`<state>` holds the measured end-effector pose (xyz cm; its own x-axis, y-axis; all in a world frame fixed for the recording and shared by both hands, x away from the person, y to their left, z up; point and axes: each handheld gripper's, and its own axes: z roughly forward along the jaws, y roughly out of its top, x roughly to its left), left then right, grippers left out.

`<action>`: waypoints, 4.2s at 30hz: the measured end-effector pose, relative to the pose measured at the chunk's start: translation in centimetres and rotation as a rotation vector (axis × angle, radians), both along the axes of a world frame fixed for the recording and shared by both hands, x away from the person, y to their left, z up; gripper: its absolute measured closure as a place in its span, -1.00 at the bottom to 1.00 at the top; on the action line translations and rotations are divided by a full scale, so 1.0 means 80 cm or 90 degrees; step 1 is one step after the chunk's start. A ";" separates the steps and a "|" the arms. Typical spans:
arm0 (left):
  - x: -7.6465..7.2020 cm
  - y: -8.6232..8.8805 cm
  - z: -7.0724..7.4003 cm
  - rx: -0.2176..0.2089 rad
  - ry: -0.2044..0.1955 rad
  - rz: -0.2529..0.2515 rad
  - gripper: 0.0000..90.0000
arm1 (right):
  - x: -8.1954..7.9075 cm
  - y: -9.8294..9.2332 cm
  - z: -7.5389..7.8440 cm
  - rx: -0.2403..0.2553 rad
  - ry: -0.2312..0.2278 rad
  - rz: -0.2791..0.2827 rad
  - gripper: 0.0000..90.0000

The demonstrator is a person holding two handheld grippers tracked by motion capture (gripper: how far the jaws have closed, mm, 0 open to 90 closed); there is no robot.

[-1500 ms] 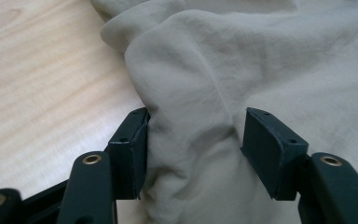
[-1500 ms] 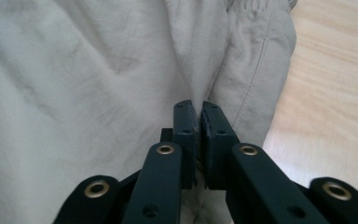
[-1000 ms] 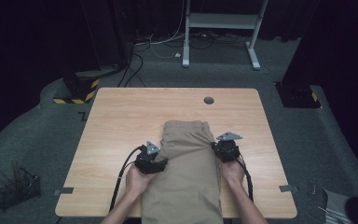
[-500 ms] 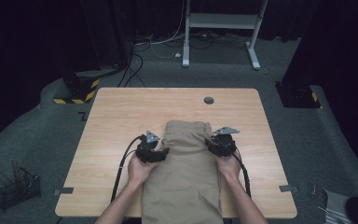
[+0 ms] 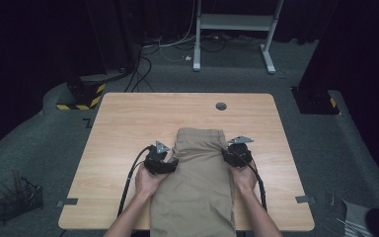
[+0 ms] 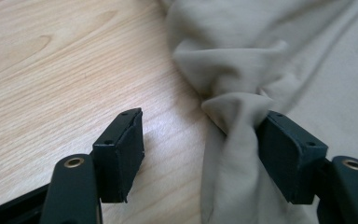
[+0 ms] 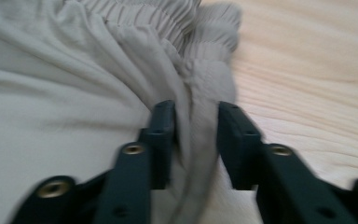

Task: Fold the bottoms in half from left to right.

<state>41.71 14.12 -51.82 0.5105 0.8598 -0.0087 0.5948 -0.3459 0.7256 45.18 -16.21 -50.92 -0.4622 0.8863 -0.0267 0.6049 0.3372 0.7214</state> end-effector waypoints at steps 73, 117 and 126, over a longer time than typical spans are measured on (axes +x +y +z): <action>0.002 0.007 0.009 -0.002 0.012 -0.042 -0.23 | -0.022 0.013 -0.002 0.000 0.047 0.073 0.02; -0.033 0.024 0.002 0.009 0.044 -0.009 -0.36 | -0.049 -0.009 -0.009 -0.002 0.037 0.040 -0.02; -0.031 0.018 -0.002 0.007 0.025 -0.004 -0.35 | -0.053 -0.006 -0.008 -0.002 0.044 0.040 0.02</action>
<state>39.27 15.52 -51.95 0.5154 0.8567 -0.0189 0.6204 -0.3578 0.6979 40.95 -16.72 -51.57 -0.5174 0.8557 0.0039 0.6305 0.3782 0.6779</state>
